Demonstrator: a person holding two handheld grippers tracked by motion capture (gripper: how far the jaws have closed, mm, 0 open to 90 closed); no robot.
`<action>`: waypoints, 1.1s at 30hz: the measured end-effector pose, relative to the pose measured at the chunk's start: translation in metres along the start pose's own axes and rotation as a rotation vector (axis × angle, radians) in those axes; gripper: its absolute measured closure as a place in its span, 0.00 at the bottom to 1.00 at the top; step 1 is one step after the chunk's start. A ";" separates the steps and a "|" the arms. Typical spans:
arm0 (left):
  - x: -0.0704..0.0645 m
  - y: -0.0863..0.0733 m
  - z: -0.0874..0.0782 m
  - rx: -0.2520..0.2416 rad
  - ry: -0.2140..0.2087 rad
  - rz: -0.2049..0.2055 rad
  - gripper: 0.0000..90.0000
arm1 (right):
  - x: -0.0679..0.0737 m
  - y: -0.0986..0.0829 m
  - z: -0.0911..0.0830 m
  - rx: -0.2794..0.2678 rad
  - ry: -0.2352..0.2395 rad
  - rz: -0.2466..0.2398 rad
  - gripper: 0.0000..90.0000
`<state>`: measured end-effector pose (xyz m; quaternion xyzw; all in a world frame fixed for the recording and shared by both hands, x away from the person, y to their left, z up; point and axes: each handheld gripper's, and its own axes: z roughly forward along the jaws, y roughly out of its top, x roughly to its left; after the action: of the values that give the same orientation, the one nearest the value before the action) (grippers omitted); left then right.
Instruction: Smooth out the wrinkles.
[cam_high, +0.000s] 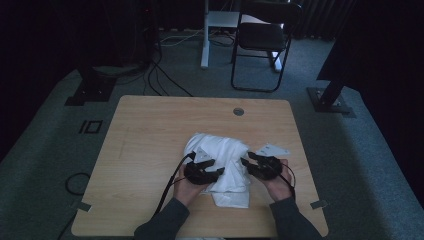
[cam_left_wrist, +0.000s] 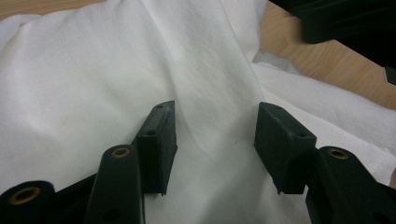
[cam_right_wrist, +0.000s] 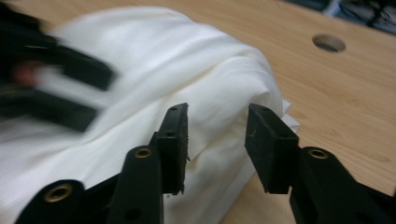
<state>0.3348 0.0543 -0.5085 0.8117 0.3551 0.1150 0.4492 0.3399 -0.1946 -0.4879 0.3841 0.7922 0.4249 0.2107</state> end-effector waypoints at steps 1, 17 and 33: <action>0.000 -0.001 0.000 -0.002 0.000 -0.002 0.54 | -0.001 0.001 0.008 0.003 -0.004 0.014 0.64; 0.000 -0.009 0.006 -0.004 -0.007 -0.026 0.55 | -0.049 -0.018 0.001 0.084 -0.073 0.180 0.96; -0.002 -0.010 0.006 -0.007 -0.008 -0.030 0.53 | 0.017 -0.025 0.000 0.096 0.062 0.049 0.66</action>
<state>0.3309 0.0526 -0.5198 0.8052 0.3651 0.1062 0.4551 0.3188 -0.1899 -0.5084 0.3998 0.8082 0.4030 0.1569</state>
